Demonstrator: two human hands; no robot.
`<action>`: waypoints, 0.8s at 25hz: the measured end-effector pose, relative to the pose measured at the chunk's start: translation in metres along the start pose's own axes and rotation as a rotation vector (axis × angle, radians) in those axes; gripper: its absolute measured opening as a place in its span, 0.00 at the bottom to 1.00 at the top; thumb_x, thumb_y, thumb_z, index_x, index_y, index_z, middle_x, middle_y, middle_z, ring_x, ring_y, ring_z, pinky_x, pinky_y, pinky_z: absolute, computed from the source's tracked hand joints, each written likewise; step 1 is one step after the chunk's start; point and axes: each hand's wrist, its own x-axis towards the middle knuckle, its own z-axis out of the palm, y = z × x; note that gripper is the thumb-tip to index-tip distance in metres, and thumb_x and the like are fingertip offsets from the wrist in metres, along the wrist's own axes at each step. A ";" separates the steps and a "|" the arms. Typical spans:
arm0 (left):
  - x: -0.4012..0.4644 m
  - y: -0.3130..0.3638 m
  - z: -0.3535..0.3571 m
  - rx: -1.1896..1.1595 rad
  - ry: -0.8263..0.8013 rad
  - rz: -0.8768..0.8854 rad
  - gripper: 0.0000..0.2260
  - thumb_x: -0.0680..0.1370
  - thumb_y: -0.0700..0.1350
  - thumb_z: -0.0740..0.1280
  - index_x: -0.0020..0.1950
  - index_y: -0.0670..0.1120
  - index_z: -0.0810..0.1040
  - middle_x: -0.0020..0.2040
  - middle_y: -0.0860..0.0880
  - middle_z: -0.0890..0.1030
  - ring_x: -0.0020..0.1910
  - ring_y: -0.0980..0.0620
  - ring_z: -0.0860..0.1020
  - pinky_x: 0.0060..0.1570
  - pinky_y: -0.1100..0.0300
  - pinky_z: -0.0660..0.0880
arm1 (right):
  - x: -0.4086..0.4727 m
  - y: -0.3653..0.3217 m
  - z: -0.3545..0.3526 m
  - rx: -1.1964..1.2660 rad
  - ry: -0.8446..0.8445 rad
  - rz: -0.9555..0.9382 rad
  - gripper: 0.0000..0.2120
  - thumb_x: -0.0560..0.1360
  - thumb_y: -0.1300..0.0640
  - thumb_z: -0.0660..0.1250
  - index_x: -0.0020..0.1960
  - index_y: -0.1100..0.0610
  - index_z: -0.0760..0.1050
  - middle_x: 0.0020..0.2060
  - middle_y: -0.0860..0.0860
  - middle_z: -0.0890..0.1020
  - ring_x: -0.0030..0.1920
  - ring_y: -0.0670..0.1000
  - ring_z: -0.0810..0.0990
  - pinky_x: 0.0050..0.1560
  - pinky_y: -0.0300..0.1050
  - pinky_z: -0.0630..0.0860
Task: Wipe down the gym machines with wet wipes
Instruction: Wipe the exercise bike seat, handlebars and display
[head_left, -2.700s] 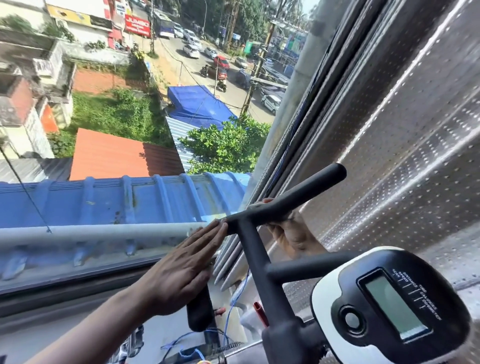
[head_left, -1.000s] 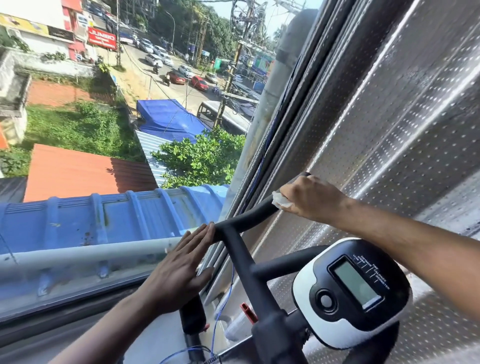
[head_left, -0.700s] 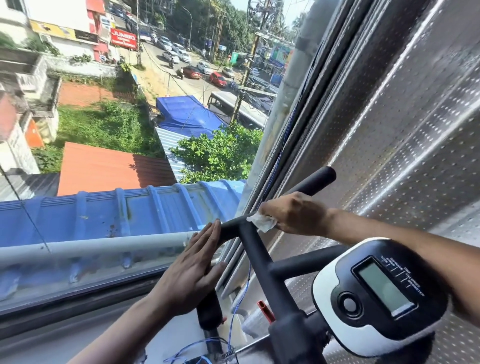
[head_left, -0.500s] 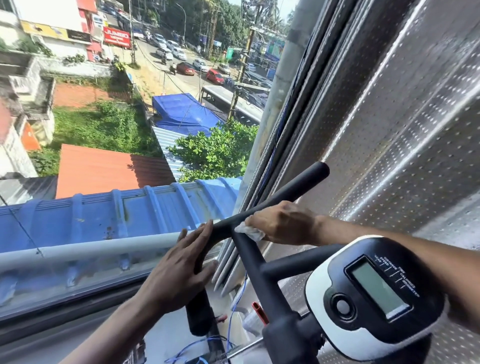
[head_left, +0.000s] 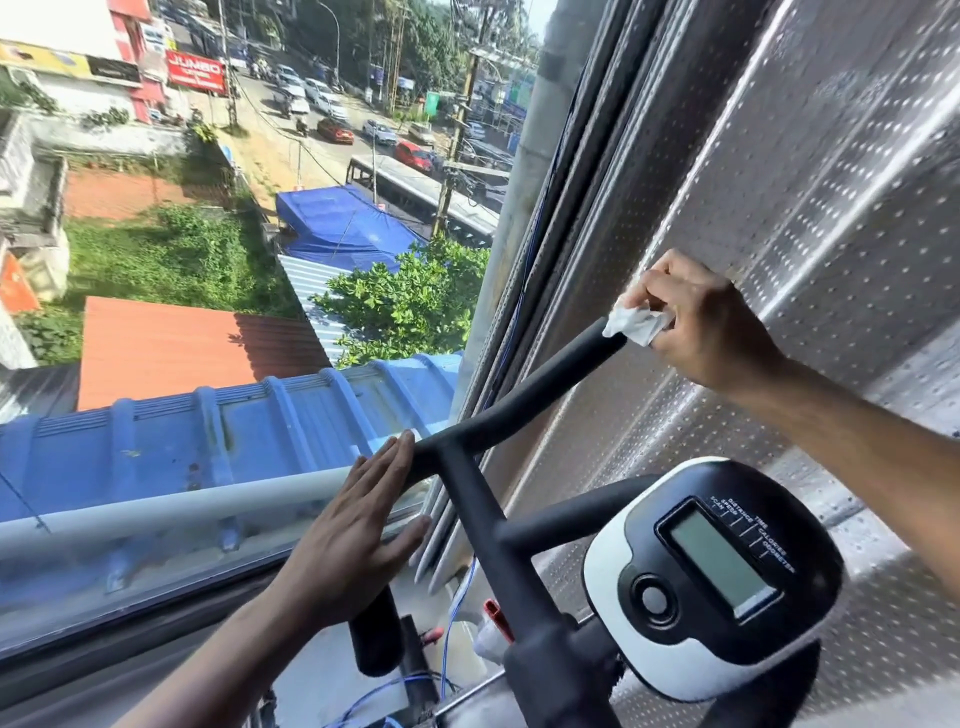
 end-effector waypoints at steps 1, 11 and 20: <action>-0.001 0.000 -0.001 -0.008 -0.003 -0.006 0.38 0.76 0.68 0.52 0.82 0.58 0.42 0.77 0.69 0.42 0.68 0.82 0.32 0.69 0.78 0.33 | -0.001 0.000 0.003 0.062 0.010 0.021 0.08 0.72 0.64 0.75 0.50 0.58 0.82 0.46 0.51 0.78 0.40 0.51 0.79 0.41 0.42 0.76; -0.035 -0.015 0.017 -0.192 0.058 -0.091 0.34 0.80 0.64 0.52 0.82 0.60 0.41 0.83 0.63 0.43 0.81 0.66 0.41 0.79 0.64 0.42 | 0.043 -0.073 0.071 0.076 -0.764 -0.395 0.12 0.79 0.60 0.67 0.60 0.50 0.82 0.52 0.49 0.86 0.52 0.50 0.82 0.54 0.43 0.74; -0.034 -0.009 0.012 -0.197 -0.015 -0.132 0.34 0.79 0.53 0.54 0.78 0.62 0.36 0.79 0.65 0.35 0.77 0.70 0.34 0.75 0.71 0.36 | 0.051 -0.129 0.078 0.326 -0.924 -0.372 0.13 0.75 0.64 0.71 0.55 0.51 0.86 0.41 0.41 0.86 0.41 0.37 0.80 0.45 0.34 0.73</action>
